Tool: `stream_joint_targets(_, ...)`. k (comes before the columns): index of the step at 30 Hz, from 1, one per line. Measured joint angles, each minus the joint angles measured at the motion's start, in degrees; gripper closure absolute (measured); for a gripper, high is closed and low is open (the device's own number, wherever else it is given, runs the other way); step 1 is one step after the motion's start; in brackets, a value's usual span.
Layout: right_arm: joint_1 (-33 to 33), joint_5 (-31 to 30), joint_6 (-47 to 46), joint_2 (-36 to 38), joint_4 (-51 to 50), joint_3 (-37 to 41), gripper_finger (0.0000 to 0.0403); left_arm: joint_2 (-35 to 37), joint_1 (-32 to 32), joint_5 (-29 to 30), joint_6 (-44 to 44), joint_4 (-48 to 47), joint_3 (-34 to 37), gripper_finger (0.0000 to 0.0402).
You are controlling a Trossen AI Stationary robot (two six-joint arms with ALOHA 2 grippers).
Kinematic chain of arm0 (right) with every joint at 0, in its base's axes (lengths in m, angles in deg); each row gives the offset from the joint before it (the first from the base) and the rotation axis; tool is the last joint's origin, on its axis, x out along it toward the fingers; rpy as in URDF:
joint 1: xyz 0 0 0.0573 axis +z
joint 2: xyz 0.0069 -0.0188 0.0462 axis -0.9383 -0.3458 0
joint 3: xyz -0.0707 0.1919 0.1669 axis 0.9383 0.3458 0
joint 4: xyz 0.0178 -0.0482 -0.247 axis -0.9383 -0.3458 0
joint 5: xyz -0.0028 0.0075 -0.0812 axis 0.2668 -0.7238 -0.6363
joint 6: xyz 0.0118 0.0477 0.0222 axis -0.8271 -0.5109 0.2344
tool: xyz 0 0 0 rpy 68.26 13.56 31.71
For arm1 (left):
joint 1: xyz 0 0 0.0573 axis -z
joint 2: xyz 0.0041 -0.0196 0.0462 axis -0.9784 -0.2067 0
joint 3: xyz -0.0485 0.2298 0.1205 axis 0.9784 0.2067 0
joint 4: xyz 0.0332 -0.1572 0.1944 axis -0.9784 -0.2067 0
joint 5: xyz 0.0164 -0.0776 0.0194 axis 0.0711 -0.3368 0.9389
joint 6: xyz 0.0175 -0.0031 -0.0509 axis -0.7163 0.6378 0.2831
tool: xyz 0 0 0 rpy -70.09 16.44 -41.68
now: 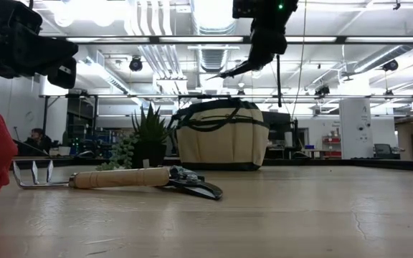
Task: Pick & Place Garden tools in Gardening bag
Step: Put the right green shear scissors into the gardening bag
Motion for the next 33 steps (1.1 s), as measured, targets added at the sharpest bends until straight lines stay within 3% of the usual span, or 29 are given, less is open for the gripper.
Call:
stream_joint_targets(3,-1.52,1.49,1.26,0.0,2.19,0.0,0.0346,0.0,0.01,-0.01,0.0,0.0,0.0,0.0374)
stream_joint_targets(8,-4.18,9.53,5.29,-0.25,5.17,0.02,0.0346,0.0,0.01,0.0,0.0,0.0,0.0,0.0374)
stream_joint_targets(21,-10.01,9.67,7.25,-4.94,7.5,0.1,0.0346,-0.02,0.02,-0.02,0.0,0.0,0.0,0.0374)
stream_joint_targets(33,-10.81,9.45,8.51,-9.93,6.67,0.24,0.0346,-0.02,0.01,-0.01,0.0,0.0,0.0,0.0374)
